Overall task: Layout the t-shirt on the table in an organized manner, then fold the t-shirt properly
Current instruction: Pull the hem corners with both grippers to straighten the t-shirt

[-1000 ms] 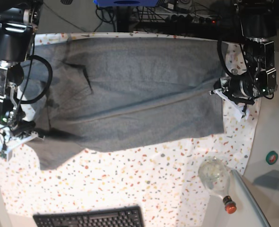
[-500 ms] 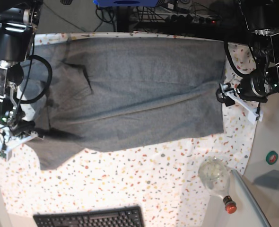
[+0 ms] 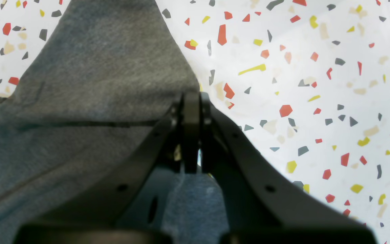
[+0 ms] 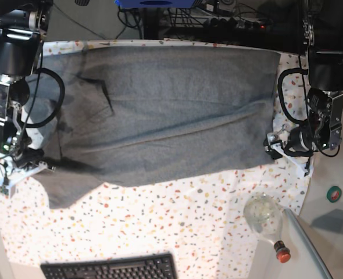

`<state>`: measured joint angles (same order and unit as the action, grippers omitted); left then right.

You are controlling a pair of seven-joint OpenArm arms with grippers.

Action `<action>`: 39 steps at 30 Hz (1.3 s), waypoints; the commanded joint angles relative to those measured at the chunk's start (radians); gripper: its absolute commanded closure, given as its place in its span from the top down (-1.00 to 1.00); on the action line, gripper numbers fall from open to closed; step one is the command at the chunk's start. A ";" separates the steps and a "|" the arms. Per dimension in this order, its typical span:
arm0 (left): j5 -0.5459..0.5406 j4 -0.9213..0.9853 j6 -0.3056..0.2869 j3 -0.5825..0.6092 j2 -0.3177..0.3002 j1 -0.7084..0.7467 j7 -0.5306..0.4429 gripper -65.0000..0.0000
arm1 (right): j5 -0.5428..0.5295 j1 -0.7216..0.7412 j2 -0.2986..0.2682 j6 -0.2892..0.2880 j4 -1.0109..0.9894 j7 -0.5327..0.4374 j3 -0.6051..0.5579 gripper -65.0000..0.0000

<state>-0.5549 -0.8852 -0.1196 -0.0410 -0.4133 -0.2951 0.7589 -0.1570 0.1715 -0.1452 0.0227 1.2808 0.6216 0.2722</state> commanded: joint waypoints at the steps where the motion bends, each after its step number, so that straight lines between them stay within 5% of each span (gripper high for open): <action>1: -0.006 0.005 -0.004 -0.003 -0.020 -0.045 -0.031 0.44 | -0.002 0.021 -0.012 0.003 0.018 -0.019 0.003 -1.00; 15: -0.006 0.108 -0.004 0.008 0.015 -0.060 -0.183 0.46 | -0.002 0.018 -0.012 0.003 0.018 -0.019 0.002 -1.00; 27: -0.006 0.173 -0.004 0.011 0.054 -0.086 -0.194 0.40 | -0.002 0.018 -0.012 0.003 0.018 -0.019 0.002 -1.00; 30: -0.006 0.173 -0.004 0.011 0.063 -0.086 -0.192 0.09 | -0.002 0.018 -0.012 0.003 0.018 -0.019 0.002 -1.00; 35: -0.006 0.168 -0.004 0.080 0.064 -0.088 -0.194 -1.00 | -0.002 0.018 -0.012 0.003 0.013 -0.024 0.002 -1.00; 39: -0.007 0.166 -0.004 0.103 0.064 -0.126 -0.187 -1.00 | -0.002 0.026 -0.014 0.000 0.012 -0.027 0.000 -1.00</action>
<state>-0.5537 -0.7082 -0.1116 0.0628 -0.3473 -0.4004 0.5766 -0.1562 0.1715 -0.1459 0.0223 1.2781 0.6205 0.2710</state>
